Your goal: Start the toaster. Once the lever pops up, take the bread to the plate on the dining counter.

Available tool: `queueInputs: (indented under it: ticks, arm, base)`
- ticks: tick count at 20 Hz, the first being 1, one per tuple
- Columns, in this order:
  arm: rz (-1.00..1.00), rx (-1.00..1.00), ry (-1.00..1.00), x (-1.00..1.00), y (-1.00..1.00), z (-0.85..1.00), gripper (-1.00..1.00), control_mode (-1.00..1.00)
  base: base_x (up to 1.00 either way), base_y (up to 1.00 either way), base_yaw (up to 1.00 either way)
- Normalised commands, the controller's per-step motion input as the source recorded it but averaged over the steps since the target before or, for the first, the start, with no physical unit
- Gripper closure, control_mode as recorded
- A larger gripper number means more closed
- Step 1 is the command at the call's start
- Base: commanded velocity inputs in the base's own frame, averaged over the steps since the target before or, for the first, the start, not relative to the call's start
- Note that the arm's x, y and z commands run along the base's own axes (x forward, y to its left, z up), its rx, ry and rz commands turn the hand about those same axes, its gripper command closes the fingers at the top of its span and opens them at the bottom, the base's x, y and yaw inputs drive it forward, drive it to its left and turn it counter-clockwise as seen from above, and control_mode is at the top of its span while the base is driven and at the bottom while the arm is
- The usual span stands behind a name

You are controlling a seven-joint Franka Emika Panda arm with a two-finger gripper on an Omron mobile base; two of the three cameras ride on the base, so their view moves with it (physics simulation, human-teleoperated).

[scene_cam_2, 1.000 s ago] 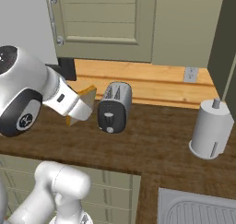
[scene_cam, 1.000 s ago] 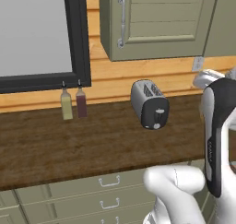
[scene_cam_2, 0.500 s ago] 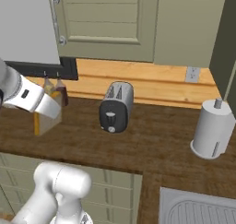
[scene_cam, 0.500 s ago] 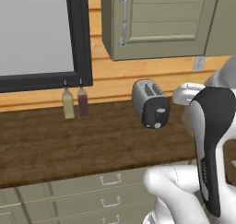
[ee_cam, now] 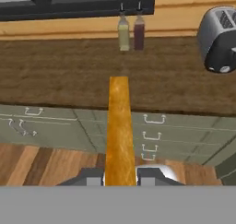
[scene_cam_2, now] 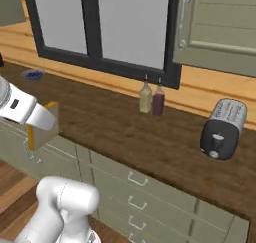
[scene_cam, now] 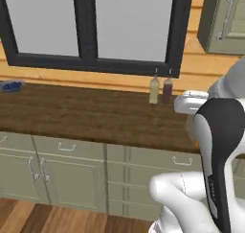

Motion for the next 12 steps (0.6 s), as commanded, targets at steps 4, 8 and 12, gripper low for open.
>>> queueInputs:
  ticks: [4,8,12]
  arm:
    - [0.0,0.0,0.0,0.0,0.0,0.0,1.0,1.0]
    - [0.0,0.0,0.0,0.0,0.0,0.0,1.0,1.0]
    - [0.0,0.0,0.0,0.0,0.0,0.0,1.0,1.0]
  base:
    - [-0.19,0.66,0.95]
    - [-0.09,0.55,0.98]
    - [0.03,0.48,0.93]
